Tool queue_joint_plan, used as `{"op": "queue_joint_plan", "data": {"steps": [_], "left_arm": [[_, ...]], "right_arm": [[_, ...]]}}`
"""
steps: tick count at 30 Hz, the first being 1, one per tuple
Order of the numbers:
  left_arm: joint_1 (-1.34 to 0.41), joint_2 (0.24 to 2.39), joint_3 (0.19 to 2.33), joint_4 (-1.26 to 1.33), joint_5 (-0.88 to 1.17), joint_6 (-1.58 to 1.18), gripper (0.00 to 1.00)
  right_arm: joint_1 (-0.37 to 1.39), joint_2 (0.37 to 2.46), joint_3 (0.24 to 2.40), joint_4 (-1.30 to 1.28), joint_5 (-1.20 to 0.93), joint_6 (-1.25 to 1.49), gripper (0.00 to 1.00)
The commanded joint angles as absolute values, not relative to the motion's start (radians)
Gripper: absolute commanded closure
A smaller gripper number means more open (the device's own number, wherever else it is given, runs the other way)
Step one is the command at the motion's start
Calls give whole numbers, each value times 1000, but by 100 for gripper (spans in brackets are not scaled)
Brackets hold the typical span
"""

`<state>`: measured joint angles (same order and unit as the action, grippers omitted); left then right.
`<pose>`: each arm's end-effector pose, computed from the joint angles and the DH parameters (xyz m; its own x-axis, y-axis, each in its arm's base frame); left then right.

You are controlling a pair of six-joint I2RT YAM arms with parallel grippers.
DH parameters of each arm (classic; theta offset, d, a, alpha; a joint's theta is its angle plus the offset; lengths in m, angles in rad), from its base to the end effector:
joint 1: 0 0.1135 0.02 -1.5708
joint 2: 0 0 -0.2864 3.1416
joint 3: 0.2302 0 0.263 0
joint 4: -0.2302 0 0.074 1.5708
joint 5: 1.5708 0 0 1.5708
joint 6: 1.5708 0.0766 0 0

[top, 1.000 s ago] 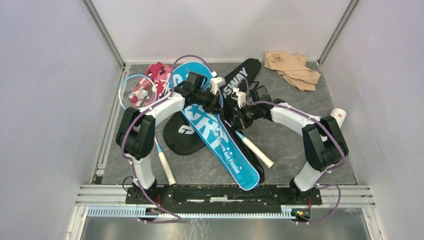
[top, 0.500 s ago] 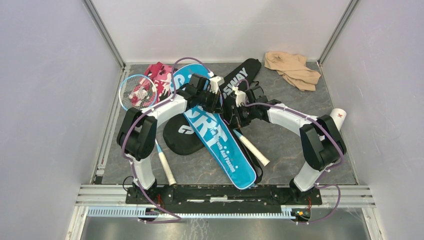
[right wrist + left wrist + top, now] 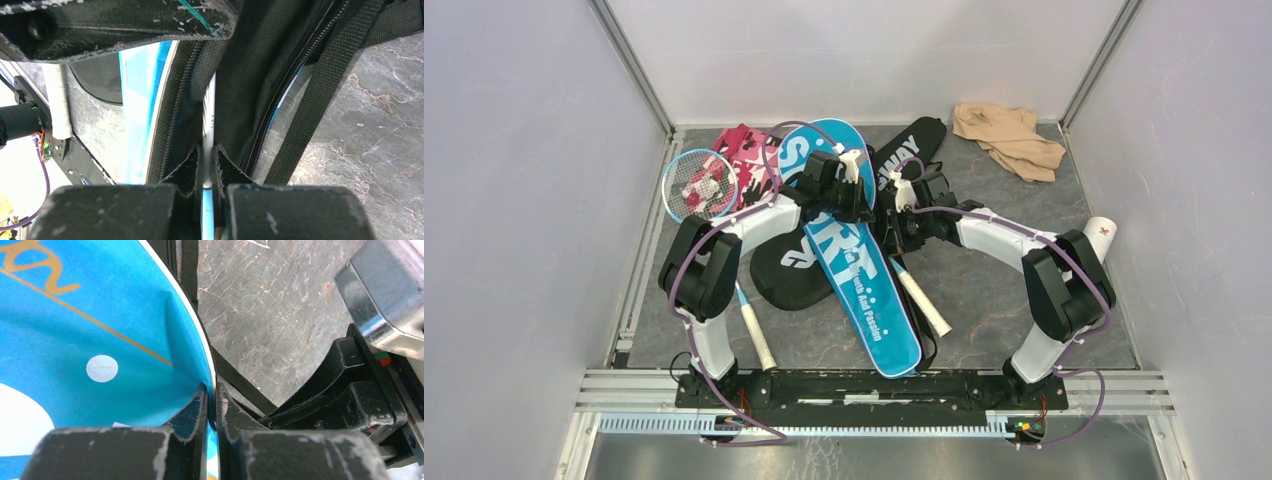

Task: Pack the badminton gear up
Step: Place the racket in the racket bag.

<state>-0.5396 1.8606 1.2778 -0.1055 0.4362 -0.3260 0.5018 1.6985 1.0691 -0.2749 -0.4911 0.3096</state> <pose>0.3775 -0.2638 0.2060 -0.7551 0.1139 -0.6457 0.5318 0.6823 -0.5016 0.3213 0.2175 0.1841 -0.8634 -0.1673 -0.4759 -0.4375 0.7180 0.5414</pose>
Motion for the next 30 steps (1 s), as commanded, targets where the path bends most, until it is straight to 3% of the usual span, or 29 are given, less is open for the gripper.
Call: {"op": "queue_joint_plan", "data": {"steps": [1,6,14,19,22,30], "left_arm": [[-588,1860,1274,-74,530,-385,91],[-571,1844,1267,-97,490,-336,85],[-526,1822,1242,-57,553,-311,89],[-503,1822,1234,-34,601,-308,89],[-489,1821,1234,-30,621,-308,90],[-454,1817,1228,-16,666,-279,87]], "right_arm": [[523,1672,1082,-16,-547,334,93],[525,1652,1022,62,-594,310,83],[526,1658,978,143,-633,317,74],[526,1702,1009,88,-634,292,62],[525,1712,1010,38,-632,246,60],[512,1645,947,-145,-624,-41,45]]}}
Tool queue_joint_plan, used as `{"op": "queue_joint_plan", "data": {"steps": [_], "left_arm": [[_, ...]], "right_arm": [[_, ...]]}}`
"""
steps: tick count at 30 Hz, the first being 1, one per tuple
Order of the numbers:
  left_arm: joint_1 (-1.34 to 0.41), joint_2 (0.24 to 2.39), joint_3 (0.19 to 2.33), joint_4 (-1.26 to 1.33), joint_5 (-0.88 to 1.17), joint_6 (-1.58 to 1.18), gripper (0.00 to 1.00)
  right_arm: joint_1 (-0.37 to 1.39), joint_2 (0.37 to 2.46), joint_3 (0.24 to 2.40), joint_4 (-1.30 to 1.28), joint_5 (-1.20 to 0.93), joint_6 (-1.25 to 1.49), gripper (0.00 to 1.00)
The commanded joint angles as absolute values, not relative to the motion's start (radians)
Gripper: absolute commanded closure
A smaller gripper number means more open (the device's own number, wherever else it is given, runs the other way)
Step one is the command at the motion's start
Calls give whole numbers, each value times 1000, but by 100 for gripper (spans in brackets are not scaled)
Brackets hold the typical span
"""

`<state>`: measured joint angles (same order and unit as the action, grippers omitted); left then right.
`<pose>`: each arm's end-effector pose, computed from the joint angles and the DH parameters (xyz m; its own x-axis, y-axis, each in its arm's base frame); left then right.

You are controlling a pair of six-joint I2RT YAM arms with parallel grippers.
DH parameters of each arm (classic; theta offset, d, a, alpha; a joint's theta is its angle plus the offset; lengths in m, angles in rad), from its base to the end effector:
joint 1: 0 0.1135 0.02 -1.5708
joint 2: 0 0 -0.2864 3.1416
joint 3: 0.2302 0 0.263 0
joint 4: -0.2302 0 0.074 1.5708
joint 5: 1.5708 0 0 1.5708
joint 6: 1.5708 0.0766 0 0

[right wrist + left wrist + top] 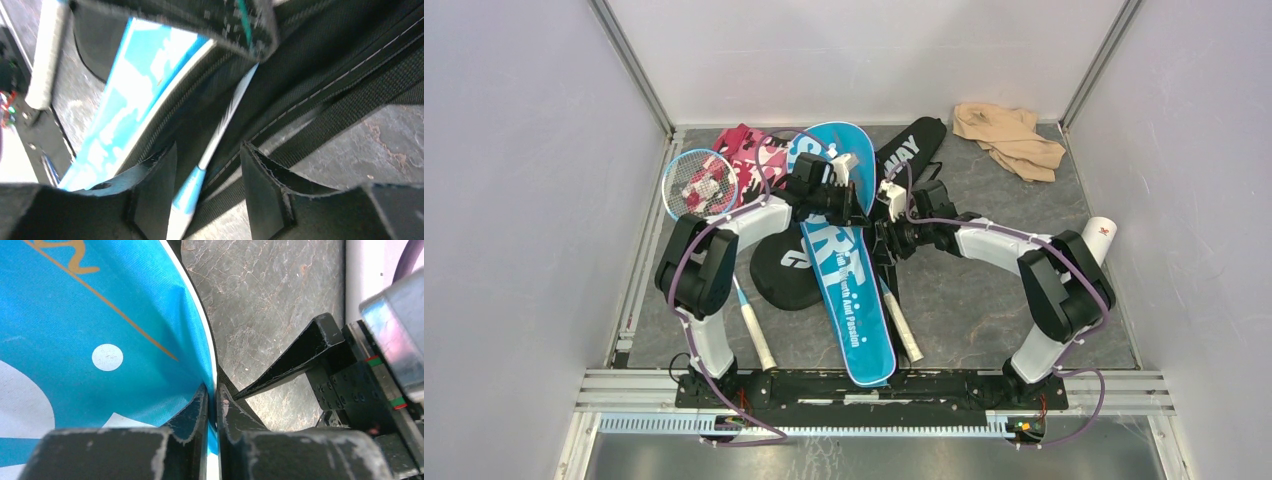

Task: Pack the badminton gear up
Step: Place the racket in the racket bag.

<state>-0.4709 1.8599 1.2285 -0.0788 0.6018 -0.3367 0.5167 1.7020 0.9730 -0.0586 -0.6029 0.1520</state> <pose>0.3793 -0.2418 0.1959 -0.7983 0.1008 -0.5937 0.5221 0.6073 -0.5989 0.3134 0.2280 0.1745 -0.7233 -0.2675 -0.6366 -0.6528 0.5656 0.5040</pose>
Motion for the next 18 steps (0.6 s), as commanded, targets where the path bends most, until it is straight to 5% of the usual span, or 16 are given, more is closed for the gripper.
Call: {"op": "queue_joint_plan", "data": {"steps": [1,8,18], "left_arm": [[-452,1815,1226,-15,672,-272,85],[-451,1805,1201,-13,679,-234,79],[-451,1769,1142,54,674,-249,80]], "right_arm": [[510,1635,930,-164,-635,-80,42],[510,1604,848,-217,-696,-205,35],[508,1621,827,-225,-768,-219,38]]}}
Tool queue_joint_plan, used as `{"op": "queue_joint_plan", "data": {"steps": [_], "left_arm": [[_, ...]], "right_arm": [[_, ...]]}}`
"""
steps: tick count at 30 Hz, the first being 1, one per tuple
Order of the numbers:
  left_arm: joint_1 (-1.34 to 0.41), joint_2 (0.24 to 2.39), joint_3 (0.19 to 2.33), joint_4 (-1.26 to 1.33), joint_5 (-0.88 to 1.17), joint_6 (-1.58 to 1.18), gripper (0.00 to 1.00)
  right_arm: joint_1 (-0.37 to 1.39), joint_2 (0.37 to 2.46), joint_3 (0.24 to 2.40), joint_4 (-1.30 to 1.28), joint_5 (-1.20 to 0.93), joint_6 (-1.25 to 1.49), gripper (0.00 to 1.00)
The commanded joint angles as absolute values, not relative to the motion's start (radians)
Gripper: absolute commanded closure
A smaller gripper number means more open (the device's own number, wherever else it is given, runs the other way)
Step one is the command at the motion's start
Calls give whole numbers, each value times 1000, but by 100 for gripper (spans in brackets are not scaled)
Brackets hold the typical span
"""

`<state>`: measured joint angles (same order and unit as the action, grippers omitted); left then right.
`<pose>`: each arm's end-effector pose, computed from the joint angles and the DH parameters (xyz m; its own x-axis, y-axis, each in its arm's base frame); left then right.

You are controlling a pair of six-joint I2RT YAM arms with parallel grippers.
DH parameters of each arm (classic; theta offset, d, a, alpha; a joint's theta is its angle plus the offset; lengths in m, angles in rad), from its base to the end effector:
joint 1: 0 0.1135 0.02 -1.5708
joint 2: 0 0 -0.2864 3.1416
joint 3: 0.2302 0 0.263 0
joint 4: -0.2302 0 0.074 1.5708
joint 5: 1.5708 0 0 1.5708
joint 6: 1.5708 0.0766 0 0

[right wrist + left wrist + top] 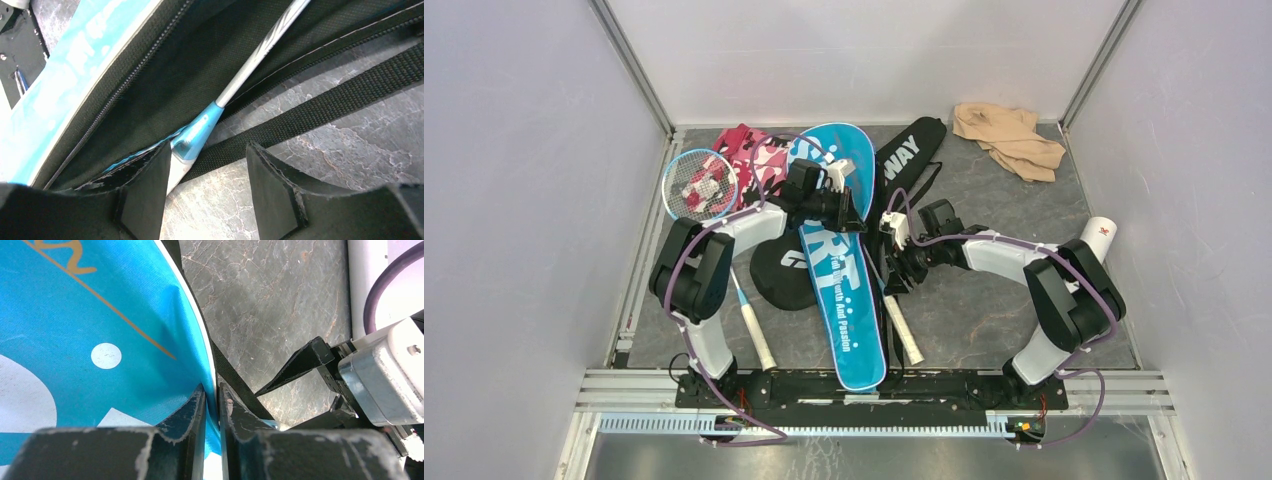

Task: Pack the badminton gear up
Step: Place the racket in the racket bag.

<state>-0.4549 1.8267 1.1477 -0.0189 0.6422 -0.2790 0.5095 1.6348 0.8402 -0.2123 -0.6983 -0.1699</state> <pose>0.3689 -0.2315 0.1895 -0.7654 0.1289 -0.6306 0.5756 0.5754 -0.5810 0.2653 0.2046 0.1465 -0.6133 -0.4910 -0.6187 -0.7886 0.4242 0.4452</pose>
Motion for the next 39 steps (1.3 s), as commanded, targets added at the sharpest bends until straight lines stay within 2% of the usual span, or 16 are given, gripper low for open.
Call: {"op": "queue_joint_plan", "data": {"steps": [1,10,15,19,23,28,37,39], "left_arm": [[-452,1770,1142,58,675,-254,80],[-451,1782,1130,70,653,-265,78],[-454,1763,1096,84,624,-275,76],[-454,1735,1057,106,594,-292,76],[-455,1715,1016,156,582,-344,81],[-461,1723,1014,165,546,-404,87],[-477,1722,1010,150,512,-382,88],[-477,1715,1004,157,518,-350,88]], "right_arm": [[508,1623,819,-229,-782,-224,39],[543,1643,813,-227,-820,-223,44],[553,1677,825,-224,-820,-212,56],[551,1668,838,-216,-819,-198,72],[555,1655,857,-175,-841,-141,88],[571,1671,886,-110,-875,-52,98],[575,1697,950,-140,-886,-41,100],[575,1680,955,-198,-831,-105,96]]}}
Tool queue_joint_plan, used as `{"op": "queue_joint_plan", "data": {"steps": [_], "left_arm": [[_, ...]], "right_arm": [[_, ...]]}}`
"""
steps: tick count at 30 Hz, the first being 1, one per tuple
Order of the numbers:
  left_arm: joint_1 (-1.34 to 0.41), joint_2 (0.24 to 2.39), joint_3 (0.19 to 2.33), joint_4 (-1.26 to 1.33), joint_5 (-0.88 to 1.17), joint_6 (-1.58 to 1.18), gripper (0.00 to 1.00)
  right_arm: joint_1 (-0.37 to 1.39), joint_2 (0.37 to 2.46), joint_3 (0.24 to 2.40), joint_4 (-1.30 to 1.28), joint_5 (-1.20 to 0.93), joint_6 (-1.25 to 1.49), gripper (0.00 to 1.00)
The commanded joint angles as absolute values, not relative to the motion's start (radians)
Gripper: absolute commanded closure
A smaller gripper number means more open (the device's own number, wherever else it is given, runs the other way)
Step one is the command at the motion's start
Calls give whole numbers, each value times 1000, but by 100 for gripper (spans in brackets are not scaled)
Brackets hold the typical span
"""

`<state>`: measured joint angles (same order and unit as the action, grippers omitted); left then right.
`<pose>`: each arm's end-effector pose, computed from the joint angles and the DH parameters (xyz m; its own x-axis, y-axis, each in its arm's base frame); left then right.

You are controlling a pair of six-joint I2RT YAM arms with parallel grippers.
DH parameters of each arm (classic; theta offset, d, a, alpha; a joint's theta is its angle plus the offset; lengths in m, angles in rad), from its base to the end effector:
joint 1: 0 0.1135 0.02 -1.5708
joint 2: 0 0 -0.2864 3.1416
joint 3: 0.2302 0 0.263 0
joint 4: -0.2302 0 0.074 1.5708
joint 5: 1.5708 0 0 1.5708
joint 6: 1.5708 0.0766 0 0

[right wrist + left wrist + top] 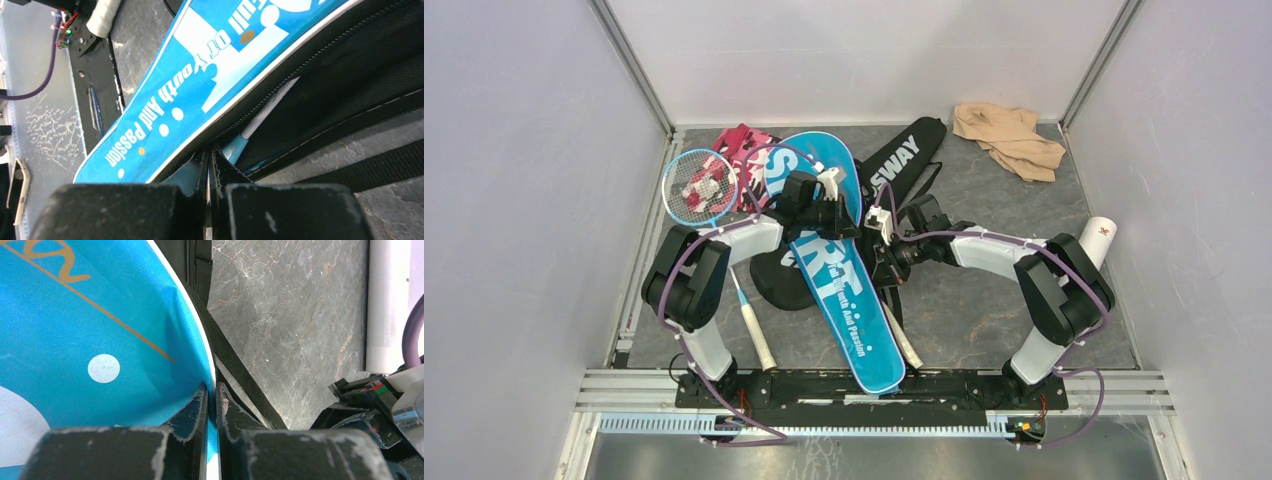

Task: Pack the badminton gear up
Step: Place the racket in the racket bag.

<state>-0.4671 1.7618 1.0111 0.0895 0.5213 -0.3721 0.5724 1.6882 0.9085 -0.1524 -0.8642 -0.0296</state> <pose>0.3519 -0.2202 0.1777 -0.7803 0.0404 -0.6241 0.4914 0.6569 -0.5718 0.2640 0.2394 0.1612 -0.6529 -0.4436 -0.6140 -0.7525 0.2872 0.5927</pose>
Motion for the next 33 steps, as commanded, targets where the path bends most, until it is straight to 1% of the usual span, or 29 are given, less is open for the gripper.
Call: {"op": "queue_joint_plan", "data": {"steps": [1,4,6,9,13,15,18,26,33], "left_arm": [[-476,1710,998,164,522,-337,87],[-471,1697,982,195,552,-322,82],[-467,1695,984,206,580,-304,79],[-464,1692,984,217,617,-253,74],[-459,1675,949,256,644,-223,72],[-456,1663,925,287,653,-221,71],[-451,1647,895,319,670,-213,71],[-431,1641,844,381,701,-196,70],[-416,1623,796,425,696,-172,67]], "right_arm": [[574,1665,947,-214,-806,-127,91],[574,1612,897,-240,-733,-189,71],[574,1580,857,-243,-699,-213,61],[576,1558,810,-238,-661,-234,49],[589,1552,788,-214,-647,-230,40],[604,1563,787,-198,-635,-218,37],[629,1591,797,-180,-610,-202,35],[697,1640,834,-150,-571,-172,34],[700,1588,826,-106,-618,-151,32]]}}
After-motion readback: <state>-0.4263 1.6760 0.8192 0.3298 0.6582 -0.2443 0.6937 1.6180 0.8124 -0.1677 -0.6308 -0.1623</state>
